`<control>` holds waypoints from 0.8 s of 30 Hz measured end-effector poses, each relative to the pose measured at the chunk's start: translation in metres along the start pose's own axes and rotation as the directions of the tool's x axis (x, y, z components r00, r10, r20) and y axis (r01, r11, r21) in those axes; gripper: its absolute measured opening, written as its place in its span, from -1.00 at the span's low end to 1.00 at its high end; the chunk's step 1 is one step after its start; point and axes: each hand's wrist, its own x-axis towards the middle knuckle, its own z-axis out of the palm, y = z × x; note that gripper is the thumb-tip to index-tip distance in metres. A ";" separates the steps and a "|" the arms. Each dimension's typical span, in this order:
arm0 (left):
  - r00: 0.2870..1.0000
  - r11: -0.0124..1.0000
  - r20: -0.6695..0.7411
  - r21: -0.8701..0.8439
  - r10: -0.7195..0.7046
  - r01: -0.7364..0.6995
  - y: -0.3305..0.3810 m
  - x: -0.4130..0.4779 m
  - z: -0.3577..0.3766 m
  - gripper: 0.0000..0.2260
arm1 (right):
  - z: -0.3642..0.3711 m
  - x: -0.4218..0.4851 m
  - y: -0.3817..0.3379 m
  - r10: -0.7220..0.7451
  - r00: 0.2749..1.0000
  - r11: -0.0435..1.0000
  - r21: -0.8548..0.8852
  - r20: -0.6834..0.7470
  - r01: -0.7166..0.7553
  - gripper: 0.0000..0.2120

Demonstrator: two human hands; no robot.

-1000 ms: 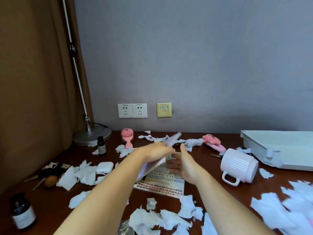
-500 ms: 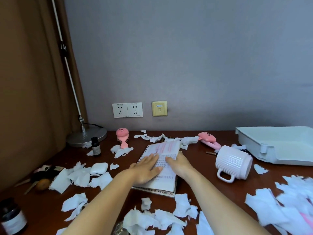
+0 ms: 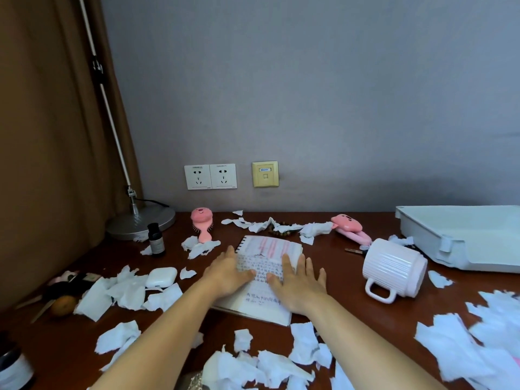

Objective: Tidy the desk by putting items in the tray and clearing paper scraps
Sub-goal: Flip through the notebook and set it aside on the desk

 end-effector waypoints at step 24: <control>0.988 0.770 0.042 -0.621 -0.150 0.144 0.015 -0.006 -0.049 -0.73 | -0.008 -0.006 -0.002 -0.016 1.000 0.992 0.126 0.004 0.016 -0.36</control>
